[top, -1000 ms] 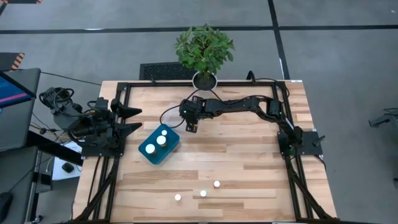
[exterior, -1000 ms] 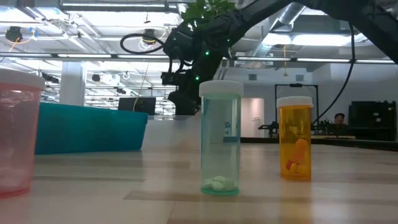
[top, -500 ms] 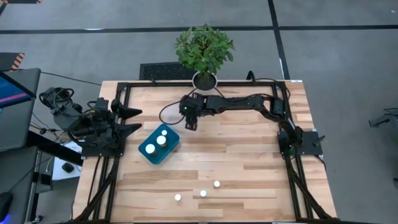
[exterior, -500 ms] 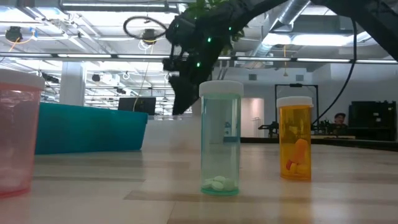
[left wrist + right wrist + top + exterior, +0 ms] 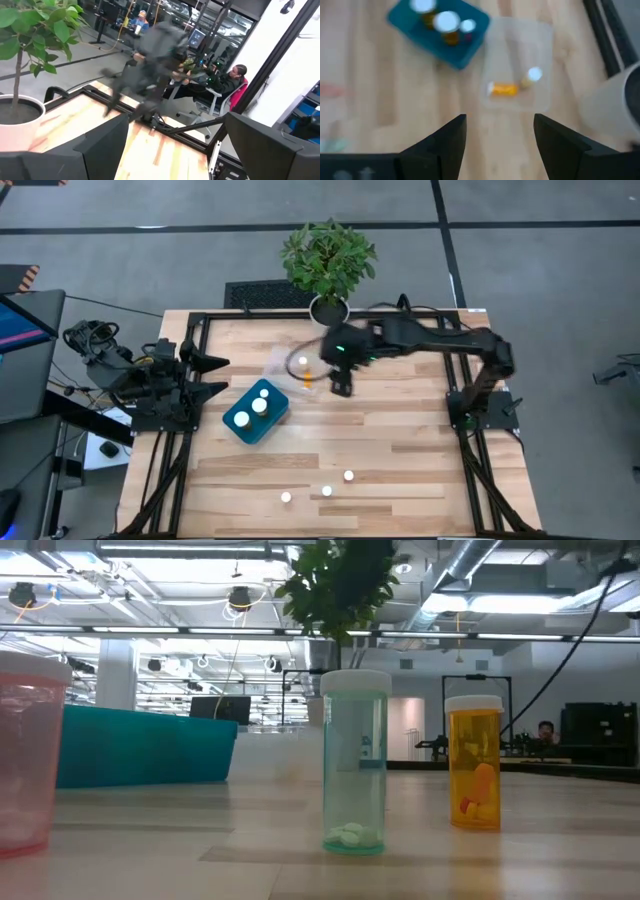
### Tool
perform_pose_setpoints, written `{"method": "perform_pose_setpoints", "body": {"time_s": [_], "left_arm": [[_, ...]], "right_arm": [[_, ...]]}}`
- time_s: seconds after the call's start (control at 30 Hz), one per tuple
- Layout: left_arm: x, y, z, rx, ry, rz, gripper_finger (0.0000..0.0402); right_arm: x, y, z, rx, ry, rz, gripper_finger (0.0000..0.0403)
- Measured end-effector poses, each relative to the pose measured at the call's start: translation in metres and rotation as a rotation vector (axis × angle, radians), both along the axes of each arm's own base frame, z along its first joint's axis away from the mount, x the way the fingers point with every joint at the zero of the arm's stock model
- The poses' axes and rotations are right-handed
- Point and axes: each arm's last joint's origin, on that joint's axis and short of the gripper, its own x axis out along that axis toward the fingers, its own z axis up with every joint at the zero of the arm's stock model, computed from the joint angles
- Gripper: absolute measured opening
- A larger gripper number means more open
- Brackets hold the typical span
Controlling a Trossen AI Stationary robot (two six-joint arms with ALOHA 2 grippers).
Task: Pick and place medicine bottles into bin by pill shape (circle, oval)
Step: Put the orange pill bottle into the blue bin
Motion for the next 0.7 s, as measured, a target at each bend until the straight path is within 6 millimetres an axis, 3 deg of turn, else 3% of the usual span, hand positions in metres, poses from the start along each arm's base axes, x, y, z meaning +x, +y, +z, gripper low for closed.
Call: {"method": "perform_pose_setpoints", "body": {"time_s": [0.17, 0.37, 0.53, 0.7], "left_arm": [[0.0, 0.0, 0.0, -0.002, 0.0, 0.0, 0.0328], [0.0, 0.0, 0.0, -0.005, 0.001, -0.001, 0.0328], [0.0, 0.0, -0.001, -0.004, 0.003, -0.001, 0.0328], [0.0, 0.0, -0.001, 0.0, 0.008, -0.001, 0.0328]], "right_arm": [[-0.052, 0.046, 0.017, 0.071, -0.023, -0.033, 0.024], [-0.101, 0.106, -0.003, 0.119, -0.04, -0.106, 0.024], [-0.113, 0.157, -0.035, 0.147, -0.067, -0.048, 0.024], [-0.102, 0.196, -0.06, 0.163, -0.085, 0.041, 0.024]]}}
